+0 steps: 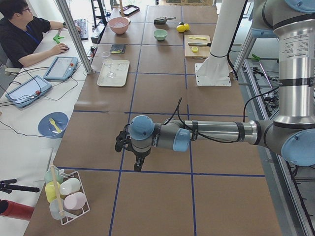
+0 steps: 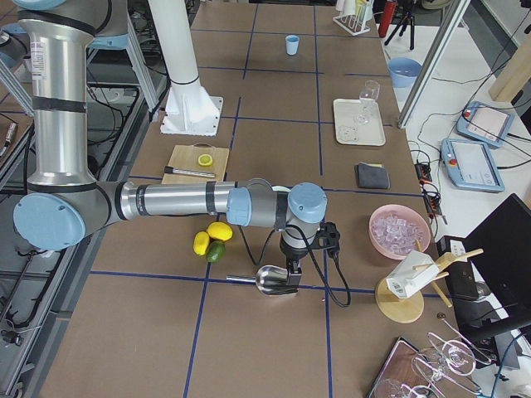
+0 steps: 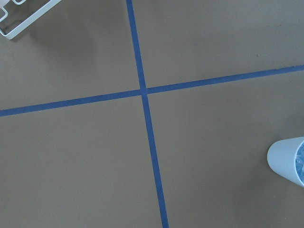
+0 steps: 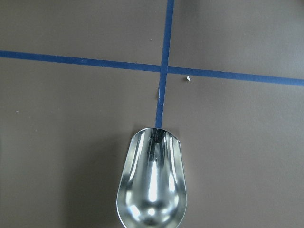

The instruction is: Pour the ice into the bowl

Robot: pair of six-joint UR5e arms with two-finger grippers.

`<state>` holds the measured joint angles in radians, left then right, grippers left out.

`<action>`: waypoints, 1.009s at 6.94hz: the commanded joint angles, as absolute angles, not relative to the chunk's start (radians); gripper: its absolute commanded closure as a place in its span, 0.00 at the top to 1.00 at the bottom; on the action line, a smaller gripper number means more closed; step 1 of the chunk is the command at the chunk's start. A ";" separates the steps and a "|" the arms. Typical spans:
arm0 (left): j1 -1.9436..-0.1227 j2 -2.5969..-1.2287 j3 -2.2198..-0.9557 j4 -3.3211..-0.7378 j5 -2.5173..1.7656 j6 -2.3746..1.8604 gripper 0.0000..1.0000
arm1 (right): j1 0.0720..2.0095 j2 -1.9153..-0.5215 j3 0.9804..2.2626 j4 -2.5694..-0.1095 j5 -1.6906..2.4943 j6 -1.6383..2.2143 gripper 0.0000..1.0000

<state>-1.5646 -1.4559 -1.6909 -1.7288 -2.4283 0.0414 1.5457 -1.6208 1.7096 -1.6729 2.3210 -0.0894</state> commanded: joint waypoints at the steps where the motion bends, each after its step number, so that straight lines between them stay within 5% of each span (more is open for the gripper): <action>1: -1.565 -1.456 -1.698 -1.729 -2.428 0.041 1.00 | 1.537 -1.620 1.729 -1.587 2.322 -0.083 1.00; 7: -1.565 -1.459 -1.700 -1.743 -2.428 0.041 1.00 | 1.210 -1.600 1.767 -1.142 2.321 0.164 1.00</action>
<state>-1.5646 -1.4587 -1.6996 -1.7385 -2.4283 0.0414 1.3028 -1.5910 1.7706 -1.2367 2.3234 0.1322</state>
